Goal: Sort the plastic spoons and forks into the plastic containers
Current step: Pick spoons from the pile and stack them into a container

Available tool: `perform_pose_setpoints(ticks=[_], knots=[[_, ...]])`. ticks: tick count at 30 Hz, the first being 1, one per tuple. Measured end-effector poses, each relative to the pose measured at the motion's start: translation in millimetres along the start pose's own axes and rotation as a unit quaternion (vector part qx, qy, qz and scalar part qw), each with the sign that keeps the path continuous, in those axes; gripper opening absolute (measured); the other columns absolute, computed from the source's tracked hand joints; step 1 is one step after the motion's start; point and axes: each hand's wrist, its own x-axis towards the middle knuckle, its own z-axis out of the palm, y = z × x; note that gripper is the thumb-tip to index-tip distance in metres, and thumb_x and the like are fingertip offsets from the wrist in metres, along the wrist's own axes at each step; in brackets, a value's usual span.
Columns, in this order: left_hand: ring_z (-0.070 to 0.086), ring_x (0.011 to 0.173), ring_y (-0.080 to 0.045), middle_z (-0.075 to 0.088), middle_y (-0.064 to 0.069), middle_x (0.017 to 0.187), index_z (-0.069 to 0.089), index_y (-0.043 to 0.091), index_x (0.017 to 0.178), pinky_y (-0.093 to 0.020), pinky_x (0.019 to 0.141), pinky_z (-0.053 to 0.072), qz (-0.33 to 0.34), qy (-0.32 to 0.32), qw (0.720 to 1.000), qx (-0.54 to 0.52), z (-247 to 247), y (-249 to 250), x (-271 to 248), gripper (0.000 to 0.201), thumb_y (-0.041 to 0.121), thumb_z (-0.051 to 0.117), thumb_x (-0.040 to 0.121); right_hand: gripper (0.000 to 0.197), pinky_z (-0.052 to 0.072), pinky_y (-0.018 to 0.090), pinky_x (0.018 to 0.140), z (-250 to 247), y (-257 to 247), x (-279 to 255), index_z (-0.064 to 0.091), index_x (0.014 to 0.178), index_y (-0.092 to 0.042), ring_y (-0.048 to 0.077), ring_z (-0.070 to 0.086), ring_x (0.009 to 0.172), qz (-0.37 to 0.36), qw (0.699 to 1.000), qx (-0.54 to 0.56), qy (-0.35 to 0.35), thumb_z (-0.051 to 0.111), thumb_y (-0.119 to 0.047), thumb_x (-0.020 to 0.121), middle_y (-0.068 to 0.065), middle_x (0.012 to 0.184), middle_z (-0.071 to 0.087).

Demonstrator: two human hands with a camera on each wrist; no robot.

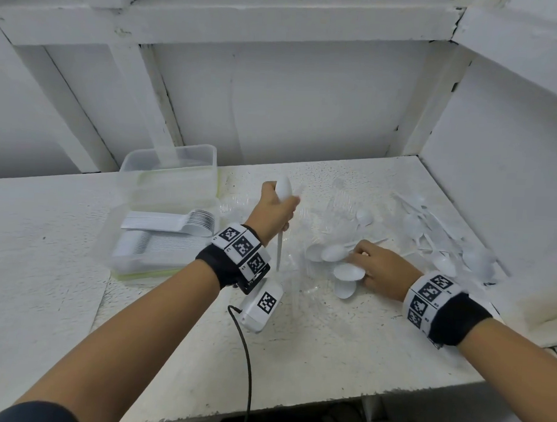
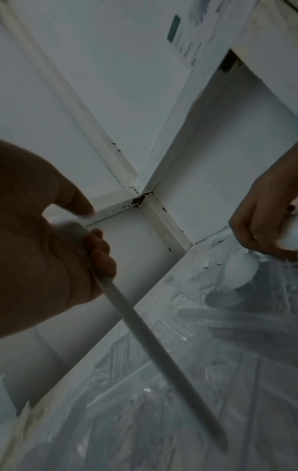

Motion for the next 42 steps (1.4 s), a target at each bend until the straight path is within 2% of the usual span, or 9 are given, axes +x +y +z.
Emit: perform_pose_setpoints(ticks=[3,7,11,15,18,23,32,37,42], knots=[[0.048,0.067,-0.014,0.047,-0.004,0.083,0.034,0.004,0.126,-0.026,0.058,0.044,0.006,-0.012,0.999,0.031,-1.4,-3.5,1.7,0.034,0.007,0.044,0.093,0.013,0.052,0.039,0.059,2.9,-2.6,-0.8,0.068,0.087,-0.008,0.03,0.062,0.073,-0.048,0.998,-0.033,0.021,0.061,-0.007,0.076,0.008,0.094,0.062],[0.055,0.064,-0.013,0.051,-0.001,0.076,0.043,0.024,0.126,-0.029,0.063,0.049,0.034,-0.028,0.999,0.029,-0.4,-2.6,-4.6,0.027,0.021,0.041,0.099,0.019,0.052,0.026,0.048,-2.4,-5.8,-2.5,0.071,0.067,-0.014,0.018,0.061,0.06,-0.118,0.987,-0.03,0.103,0.063,-0.003,0.054,-0.001,0.066,0.066],[0.045,0.059,-0.007,0.047,0.007,0.071,0.05,0.017,0.121,-0.019,0.055,0.038,0.059,-0.037,0.982,0.177,4.3,-11.1,-0.9,0.028,0.029,0.046,0.097,0.018,0.037,0.016,0.063,-14.8,-11.7,-5.8,0.071,0.081,-0.007,0.012,0.045,0.071,-0.057,0.976,0.101,0.185,0.053,-0.011,0.077,0.006,0.072,0.067],[0.048,0.069,-0.016,0.051,0.001,0.071,0.058,0.01,0.088,-0.019,0.053,0.033,0.068,-0.076,0.925,0.366,20.1,-19.5,5.4,0.016,0.024,0.052,0.093,0.029,0.041,0.032,0.061,-32.3,-15.8,-9.3,0.059,0.089,-0.003,0.03,0.055,0.066,0.065,0.942,0.18,0.277,0.041,-0.026,0.089,0.017,0.072,0.058],[0.057,0.089,-0.022,0.06,-0.007,0.096,0.065,0.008,0.101,-0.024,0.069,0.041,0.1,-0.157,0.868,0.461,40.7,-23.5,4.9,0.025,0.028,0.054,0.092,0.018,0.045,0.042,0.056,-37.1,-13.0,-8.9,0.046,0.099,-0.005,0.034,0.053,0.059,0.122,0.919,0.254,0.275,0.043,-0.022,0.096,0.022,0.067,0.054],[0.055,0.103,-0.024,0.052,-0.006,0.115,0.059,0.015,0.121,-0.031,0.078,0.044,0.114,-0.22,0.794,0.555,60.4,-29.5,5.2,0.035,0.03,0.055,0.09,0.013,0.032,0.027,0.048,-35.2,-13.2,-5.2,0.04,0.094,-0.01,0.018,0.038,0.048,0.151,0.912,0.271,0.267,0.041,-0.022,0.098,0.003,0.055,0.038],[0.056,0.101,-0.026,0.06,-0.009,0.113,0.05,0.011,0.121,-0.028,0.072,0.041,0.118,-0.206,0.795,0.558,57.4,-30.0,5.4,0.035,0.029,0.051,0.092,0.032,0.03,0.026,0.049,-29.2,-8.6,-6.6,0.032,0.069,-0.029,0.014,0.035,0.052,0.185,0.903,0.291,0.257,0.045,-0.021,0.097,-0.002,0.056,0.036],[0.055,0.103,-0.025,0.059,-0.01,0.117,0.048,0.009,0.122,-0.031,0.08,0.044,0.111,-0.202,0.821,0.521,53.8,-31.0,3.8,0.038,0.028,0.054,0.09,0.015,0.035,0.026,0.051,-30.1,-11.0,-7.0,0.047,0.082,-0.016,0.015,0.04,0.054,0.189,0.903,0.292,0.254,0.048,-0.022,0.096,-0.002,0.057,0.041],[0.058,0.088,-0.024,0.063,-0.01,0.102,0.051,0.007,0.113,-0.027,0.068,0.042,0.135,-0.125,0.865,0.467,35.1,-18.7,6.2,0.028,0.024,0.05,0.091,0.016,0.044,0.03,0.063,-32.4,-12.6,-6.5,0.059,0.097,-0.01,0.022,0.055,0.066,0.193,0.912,0.284,0.224,0.05,-0.023,0.095,0.01,0.071,0.06]])
